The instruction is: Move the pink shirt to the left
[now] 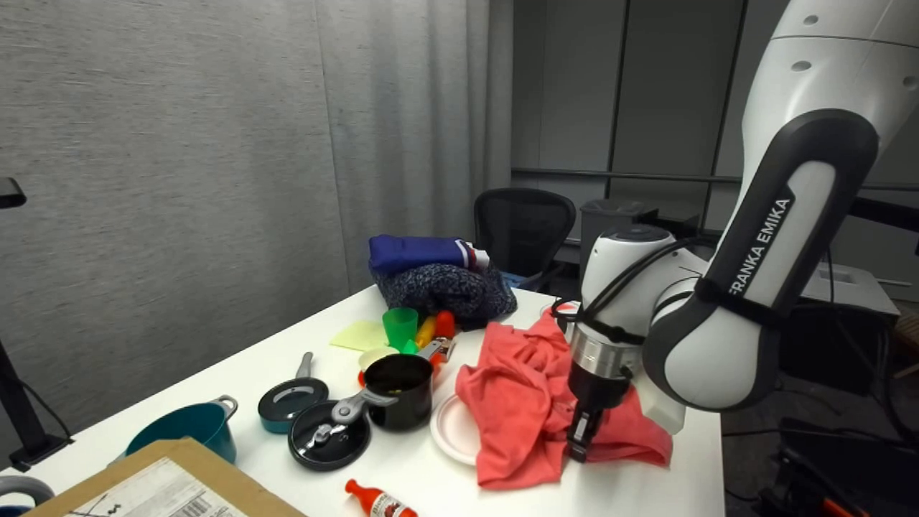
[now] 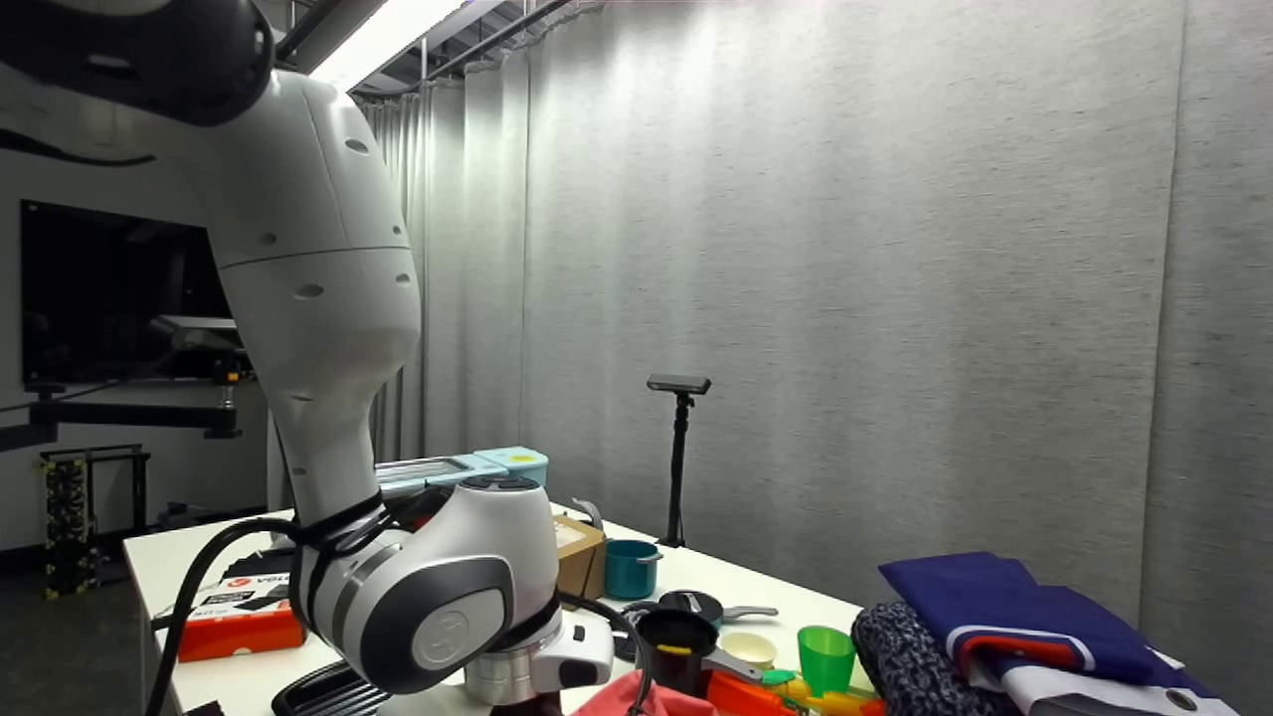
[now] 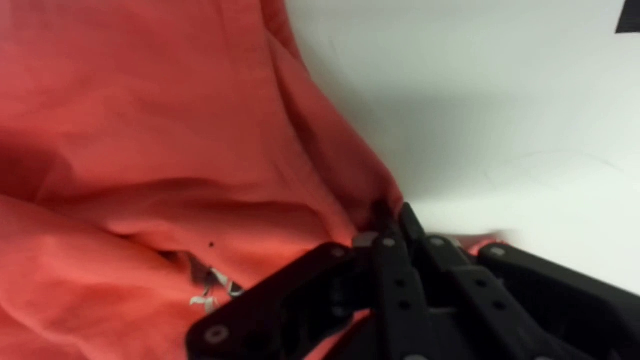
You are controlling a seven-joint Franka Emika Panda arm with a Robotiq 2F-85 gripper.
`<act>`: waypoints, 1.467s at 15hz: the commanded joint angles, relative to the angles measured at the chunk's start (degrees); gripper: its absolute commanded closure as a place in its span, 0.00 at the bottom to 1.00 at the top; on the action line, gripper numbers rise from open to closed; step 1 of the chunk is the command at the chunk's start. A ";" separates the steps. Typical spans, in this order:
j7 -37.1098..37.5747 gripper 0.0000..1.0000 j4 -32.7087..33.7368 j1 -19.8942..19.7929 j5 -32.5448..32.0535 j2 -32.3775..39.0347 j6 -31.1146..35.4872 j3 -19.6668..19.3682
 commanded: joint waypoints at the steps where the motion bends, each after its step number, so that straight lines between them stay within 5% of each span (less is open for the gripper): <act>1: -5.53 0.99 0.79 -4.90 4.88 0.78 -1.56 7.69; 4: -12.72 0.99 3.30 -12.42 12.50 2.78 -5.02 20.66; 6: -17.21 0.99 5.44 -14.45 16.78 2.88 -10.12 25.81; 9: -18.44 0.99 8.06 -10.84 18.18 1.91 -18.43 24.70; 11: -16.36 0.99 8.40 -7.22 15.71 1.31 -17.81 20.90; 12: -15.82 0.71 8.23 -6.13 15.17 1.16 -15.89 19.80; 13: -15.37 0.70 8.17 -5.21 14.75 0.96 -14.04 18.63; 19: -12.09 0.25 7.10 -2.90 14.26 -1.00 -2.09 14.31; 22: -9.28 0.03 7.96 -2.11 13.09 -3.11 -6.35 11.64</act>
